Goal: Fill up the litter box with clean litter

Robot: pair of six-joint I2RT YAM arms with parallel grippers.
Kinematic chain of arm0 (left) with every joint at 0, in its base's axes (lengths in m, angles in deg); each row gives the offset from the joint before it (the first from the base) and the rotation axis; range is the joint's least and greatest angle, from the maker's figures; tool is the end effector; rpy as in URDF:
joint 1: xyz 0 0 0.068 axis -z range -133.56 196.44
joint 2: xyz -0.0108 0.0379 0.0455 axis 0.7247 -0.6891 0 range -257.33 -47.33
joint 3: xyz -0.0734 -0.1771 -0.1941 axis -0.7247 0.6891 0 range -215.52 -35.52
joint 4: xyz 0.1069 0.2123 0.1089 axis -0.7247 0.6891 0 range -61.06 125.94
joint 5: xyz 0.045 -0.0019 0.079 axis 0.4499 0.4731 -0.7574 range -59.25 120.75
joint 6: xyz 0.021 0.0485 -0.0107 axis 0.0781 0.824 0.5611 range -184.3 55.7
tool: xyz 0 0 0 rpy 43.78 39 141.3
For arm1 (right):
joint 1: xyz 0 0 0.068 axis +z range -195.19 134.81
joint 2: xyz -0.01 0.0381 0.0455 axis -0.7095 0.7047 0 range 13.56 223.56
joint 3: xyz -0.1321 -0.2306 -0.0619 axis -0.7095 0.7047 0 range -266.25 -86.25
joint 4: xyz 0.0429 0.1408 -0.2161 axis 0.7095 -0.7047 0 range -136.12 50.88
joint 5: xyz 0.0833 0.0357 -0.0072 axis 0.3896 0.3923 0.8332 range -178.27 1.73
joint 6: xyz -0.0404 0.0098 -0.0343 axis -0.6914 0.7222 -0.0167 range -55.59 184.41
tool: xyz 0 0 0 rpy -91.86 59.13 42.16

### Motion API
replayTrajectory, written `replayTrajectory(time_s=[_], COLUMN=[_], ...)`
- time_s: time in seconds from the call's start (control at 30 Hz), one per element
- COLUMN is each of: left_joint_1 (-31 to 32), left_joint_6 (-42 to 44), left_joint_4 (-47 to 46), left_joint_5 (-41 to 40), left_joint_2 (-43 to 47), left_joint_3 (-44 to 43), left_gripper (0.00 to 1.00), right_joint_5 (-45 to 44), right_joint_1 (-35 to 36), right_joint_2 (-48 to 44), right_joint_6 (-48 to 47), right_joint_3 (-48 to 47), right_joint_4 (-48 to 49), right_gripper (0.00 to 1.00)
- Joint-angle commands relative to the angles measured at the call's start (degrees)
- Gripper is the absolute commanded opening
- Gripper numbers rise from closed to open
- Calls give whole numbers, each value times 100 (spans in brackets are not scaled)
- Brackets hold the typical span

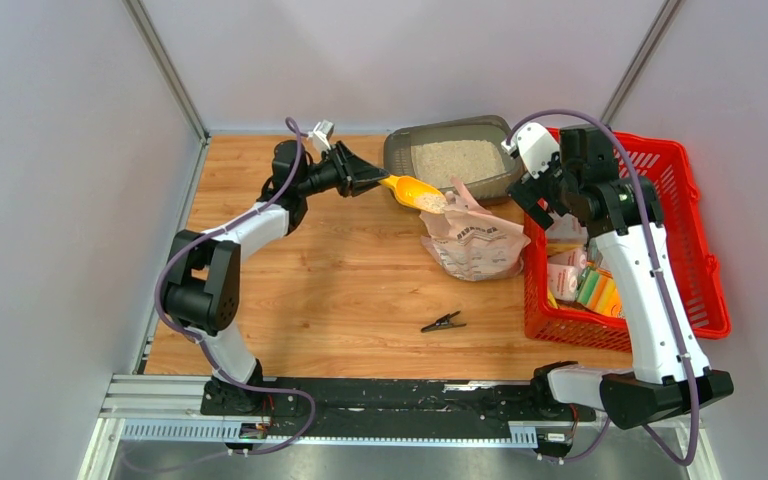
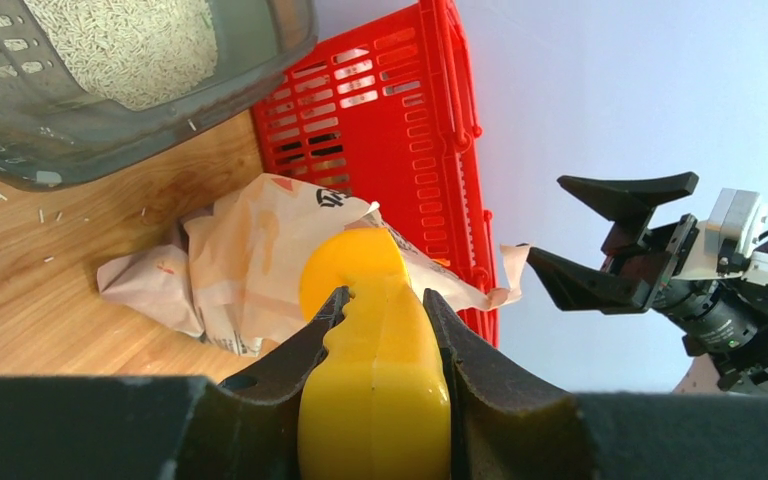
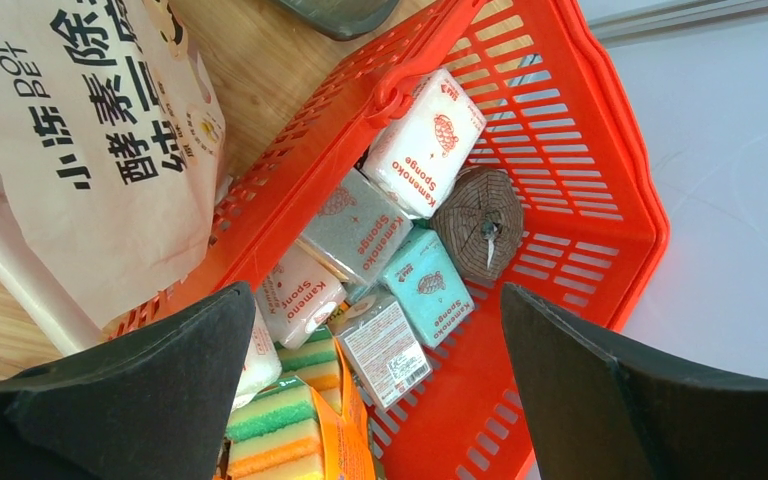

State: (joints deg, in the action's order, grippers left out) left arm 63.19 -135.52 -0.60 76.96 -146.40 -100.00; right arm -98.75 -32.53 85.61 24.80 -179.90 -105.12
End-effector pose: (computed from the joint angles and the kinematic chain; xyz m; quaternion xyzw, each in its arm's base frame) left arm 0.3715 -0.1386 0.2758 -0.0748 0.7244 -0.6396 0.2459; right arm 0.2183 0.0425 0.4344 -0.3727 0.8397 -0.1718 0.3557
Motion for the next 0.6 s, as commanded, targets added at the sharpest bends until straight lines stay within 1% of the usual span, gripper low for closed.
replayTrajectory(time_s=[0.0,0.03,0.2,0.57], left_joint_1=[-49,-49,-58,-190], left_joint_6=[-611,-743,-832,-920], left_joint_4=[-824,-878,-1071,-746], left_joint_5=[203,221,256,195], left_joint_2=[-226,-279,-377,-473], left_joint_3=[86,77,-72,-511], left_gripper=[0,0,0,0], right_joint_5=[-138,-156,-182,-332], right_joint_1=[-10,-10,-18,-10], right_joint_2=[46,63,99,142], right_joint_6=[-152,-160,-117,-143], right_joint_3=[-364,-400,-453,-304], right_joint_4=[-44,-62,-80,52], right_gripper=[100,100,100,100])
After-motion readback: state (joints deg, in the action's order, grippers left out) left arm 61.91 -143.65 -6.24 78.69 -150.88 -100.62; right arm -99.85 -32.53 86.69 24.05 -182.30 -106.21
